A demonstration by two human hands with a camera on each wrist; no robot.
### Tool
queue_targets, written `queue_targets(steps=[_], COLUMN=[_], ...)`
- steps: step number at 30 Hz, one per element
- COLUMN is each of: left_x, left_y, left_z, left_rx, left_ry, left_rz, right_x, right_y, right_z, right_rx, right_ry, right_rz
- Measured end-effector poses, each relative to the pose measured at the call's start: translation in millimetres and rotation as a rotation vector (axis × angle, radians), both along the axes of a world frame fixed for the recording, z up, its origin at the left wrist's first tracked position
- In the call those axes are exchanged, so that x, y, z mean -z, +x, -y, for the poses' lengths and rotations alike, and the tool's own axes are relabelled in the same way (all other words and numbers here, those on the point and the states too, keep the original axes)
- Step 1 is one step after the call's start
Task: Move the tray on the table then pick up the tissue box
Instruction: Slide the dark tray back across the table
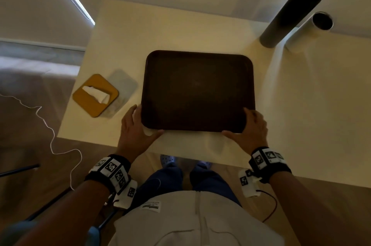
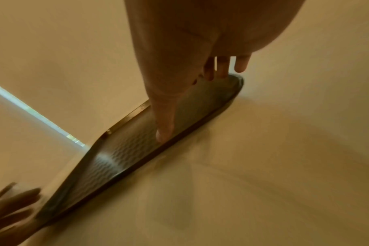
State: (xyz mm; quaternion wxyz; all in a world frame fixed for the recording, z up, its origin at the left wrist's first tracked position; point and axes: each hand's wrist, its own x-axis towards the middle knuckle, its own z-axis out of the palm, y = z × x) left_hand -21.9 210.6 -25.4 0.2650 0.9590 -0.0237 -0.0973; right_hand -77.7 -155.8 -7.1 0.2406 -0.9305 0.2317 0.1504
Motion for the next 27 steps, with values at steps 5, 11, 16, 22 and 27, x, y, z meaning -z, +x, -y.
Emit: queue_targets(steps=[5, 11, 16, 22, 27], left_x=[5, 5, 1, -3, -12], left_y=[4, 12, 31, 68, 111], left_z=[-11, -15, -14, -2, 21], left_rx=[0.003, 0.038, 0.070, 0.093, 0.055], left_ry=[0.073, 0.062, 0.061, 0.078, 0.133], left_rz=[-0.042, -0.076, -0.124, -0.146, -0.206], right_x=[7, 6, 4, 3, 4], right_y=[-7, -5, 0, 27, 65], right_z=[16, 12, 11, 14, 24], right_rx=[0.106, 0.134, 0.155, 0.168, 0.186], right_ry=[-0.028, -0.051, -0.046, -0.043, -0.004], right_rz=[-0.069, -0.072, -0.071, -0.084, -0.064])
